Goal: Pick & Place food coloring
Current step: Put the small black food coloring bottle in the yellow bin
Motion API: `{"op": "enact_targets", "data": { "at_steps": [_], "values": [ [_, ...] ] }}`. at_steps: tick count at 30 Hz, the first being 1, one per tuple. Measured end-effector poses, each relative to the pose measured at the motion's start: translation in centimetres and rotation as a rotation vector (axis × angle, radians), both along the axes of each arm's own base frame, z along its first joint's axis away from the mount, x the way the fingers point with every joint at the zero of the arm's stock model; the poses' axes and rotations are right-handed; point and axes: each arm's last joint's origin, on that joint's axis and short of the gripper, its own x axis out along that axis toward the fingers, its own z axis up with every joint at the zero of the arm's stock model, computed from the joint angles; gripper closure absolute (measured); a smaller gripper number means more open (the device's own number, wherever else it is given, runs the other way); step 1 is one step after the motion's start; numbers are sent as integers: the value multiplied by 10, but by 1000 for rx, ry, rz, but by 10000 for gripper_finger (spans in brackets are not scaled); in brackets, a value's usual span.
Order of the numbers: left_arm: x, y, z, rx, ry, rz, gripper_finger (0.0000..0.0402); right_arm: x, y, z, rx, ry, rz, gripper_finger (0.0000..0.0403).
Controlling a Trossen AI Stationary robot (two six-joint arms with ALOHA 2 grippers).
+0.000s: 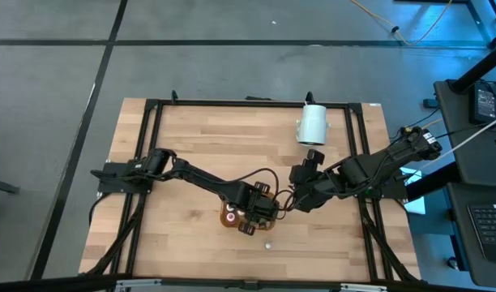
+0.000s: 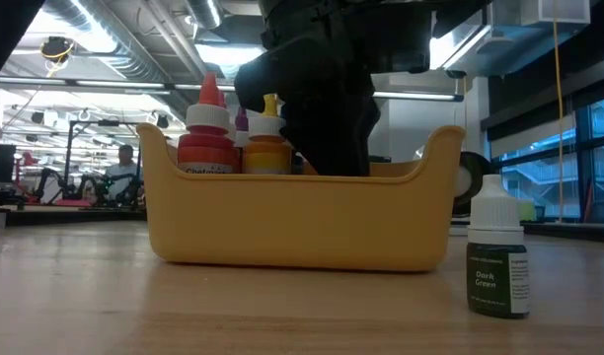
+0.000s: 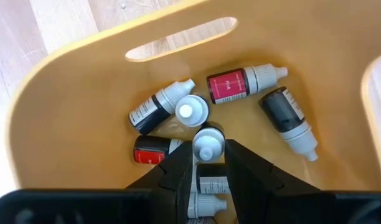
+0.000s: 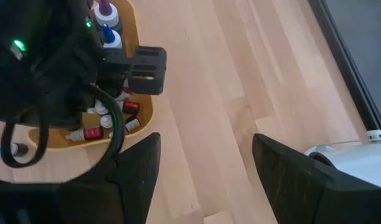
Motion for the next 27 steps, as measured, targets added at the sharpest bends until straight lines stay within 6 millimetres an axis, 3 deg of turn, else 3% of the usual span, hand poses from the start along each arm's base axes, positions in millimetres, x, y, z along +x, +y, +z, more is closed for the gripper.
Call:
{"op": "enact_targets", "data": {
  "at_steps": [27],
  "values": [
    [0, 0, 0, 8, 0, -19, 307, 1, 1, 0, 20, 9, 33, 148]
  ]
}}
